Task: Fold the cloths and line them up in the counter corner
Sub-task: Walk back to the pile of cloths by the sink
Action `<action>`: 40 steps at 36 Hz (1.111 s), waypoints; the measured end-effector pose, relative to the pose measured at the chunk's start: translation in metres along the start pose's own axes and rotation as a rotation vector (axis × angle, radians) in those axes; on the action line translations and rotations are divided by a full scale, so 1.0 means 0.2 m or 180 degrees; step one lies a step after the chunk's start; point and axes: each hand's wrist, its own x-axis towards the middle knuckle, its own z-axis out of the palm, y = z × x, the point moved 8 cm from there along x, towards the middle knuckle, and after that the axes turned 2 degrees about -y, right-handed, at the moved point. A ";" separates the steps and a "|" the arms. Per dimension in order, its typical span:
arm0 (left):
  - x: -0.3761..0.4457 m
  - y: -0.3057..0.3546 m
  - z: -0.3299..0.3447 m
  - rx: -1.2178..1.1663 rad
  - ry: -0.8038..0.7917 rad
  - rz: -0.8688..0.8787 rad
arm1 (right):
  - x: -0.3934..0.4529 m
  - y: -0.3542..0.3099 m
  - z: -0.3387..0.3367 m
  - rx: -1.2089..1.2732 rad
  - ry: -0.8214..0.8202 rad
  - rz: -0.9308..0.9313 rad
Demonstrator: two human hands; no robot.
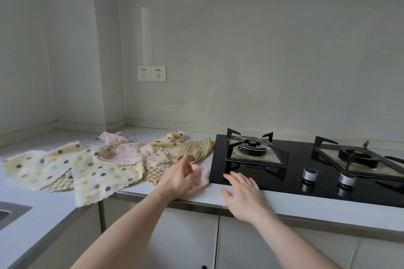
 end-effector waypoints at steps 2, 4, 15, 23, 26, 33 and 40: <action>0.00 0.00 0.00 0.0109 -0.0010 0.0008 | 0.00 0.00 0.00 0.0002 0.0003 -0.0004; -0.01 0.02 -0.01 0.0190 0.0015 0.0017 | 0.00 0.00 0.00 -0.0009 0.0004 -0.0014; 0.00 -0.01 -0.04 0.0638 0.0338 -0.0227 | 0.00 -0.01 -0.01 0.0036 0.0031 -0.0020; -0.04 -0.05 -0.13 0.0151 0.0988 -0.0283 | 0.00 -0.01 -0.01 0.0073 0.0123 -0.0072; -0.06 -0.07 -0.15 0.0007 0.1061 -0.0411 | -0.01 -0.01 -0.02 0.0118 0.0158 -0.0093; -0.08 -0.04 -0.19 -0.0102 0.1163 -0.0493 | -0.04 -0.02 -0.06 0.0228 0.0244 -0.0099; 0.00 0.12 -0.37 0.0036 0.1201 -0.0342 | -0.08 0.00 -0.06 0.0578 0.0142 0.0028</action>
